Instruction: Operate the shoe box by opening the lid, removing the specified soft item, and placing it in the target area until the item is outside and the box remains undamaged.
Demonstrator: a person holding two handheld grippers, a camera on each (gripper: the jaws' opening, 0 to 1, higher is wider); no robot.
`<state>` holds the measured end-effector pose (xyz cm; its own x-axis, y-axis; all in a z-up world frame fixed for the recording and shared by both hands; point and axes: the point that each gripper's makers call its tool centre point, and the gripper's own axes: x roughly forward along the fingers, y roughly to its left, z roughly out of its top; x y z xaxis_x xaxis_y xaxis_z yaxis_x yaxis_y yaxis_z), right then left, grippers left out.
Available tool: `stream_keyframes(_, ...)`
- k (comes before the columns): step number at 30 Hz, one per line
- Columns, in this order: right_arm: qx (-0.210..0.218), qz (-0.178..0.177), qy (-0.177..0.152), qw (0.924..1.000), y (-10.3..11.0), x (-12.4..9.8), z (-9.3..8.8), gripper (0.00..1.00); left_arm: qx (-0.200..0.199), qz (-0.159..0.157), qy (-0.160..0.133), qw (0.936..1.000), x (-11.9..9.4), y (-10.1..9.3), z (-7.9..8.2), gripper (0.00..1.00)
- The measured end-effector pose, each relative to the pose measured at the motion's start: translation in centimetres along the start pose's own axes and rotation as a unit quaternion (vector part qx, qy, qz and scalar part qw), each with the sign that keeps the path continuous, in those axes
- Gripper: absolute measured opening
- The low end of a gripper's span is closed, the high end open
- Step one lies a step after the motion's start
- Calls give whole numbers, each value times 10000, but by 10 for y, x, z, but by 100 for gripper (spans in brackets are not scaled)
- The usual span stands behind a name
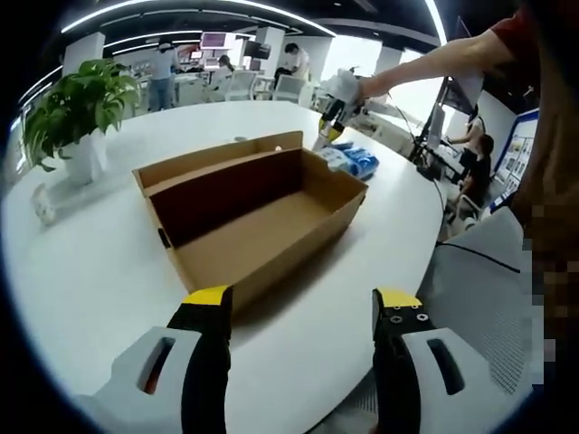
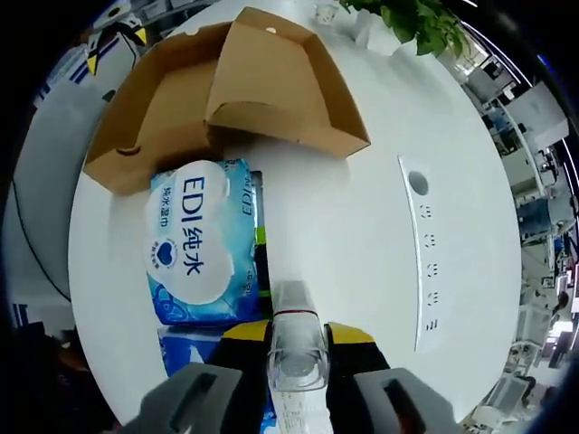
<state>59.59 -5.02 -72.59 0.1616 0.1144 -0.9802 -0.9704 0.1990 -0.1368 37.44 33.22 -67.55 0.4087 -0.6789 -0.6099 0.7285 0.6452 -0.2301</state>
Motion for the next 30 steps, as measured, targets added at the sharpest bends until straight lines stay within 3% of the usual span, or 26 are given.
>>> stream_keyframes(13,-68,-20,-23,10000,-1,2,5,24,-40,-31,28,10000,2,0,-5,62)
stream_keyframes(30,230,-26,-77,9997,-3,3,3,25,-53,-34,40,10000,3,-1,-6,62)
